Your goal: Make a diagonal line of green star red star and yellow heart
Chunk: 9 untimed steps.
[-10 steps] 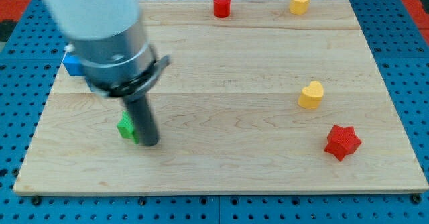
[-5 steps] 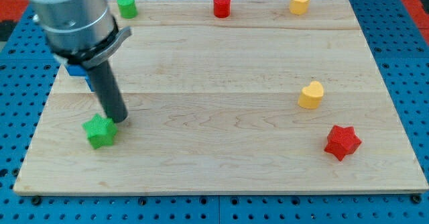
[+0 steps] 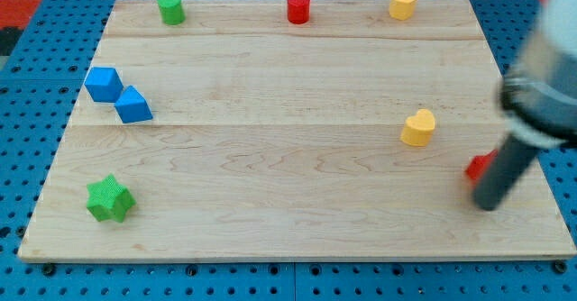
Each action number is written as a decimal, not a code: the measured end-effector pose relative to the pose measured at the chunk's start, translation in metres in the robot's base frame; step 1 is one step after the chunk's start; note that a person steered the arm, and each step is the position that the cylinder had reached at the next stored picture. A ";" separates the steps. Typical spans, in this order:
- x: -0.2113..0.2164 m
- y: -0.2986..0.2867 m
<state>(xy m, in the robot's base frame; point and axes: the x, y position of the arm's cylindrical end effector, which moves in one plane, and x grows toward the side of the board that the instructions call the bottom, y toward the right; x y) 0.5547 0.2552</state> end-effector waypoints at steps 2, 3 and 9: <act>0.025 0.056; -0.035 0.056; -0.044 -0.186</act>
<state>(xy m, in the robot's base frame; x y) 0.5102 0.0692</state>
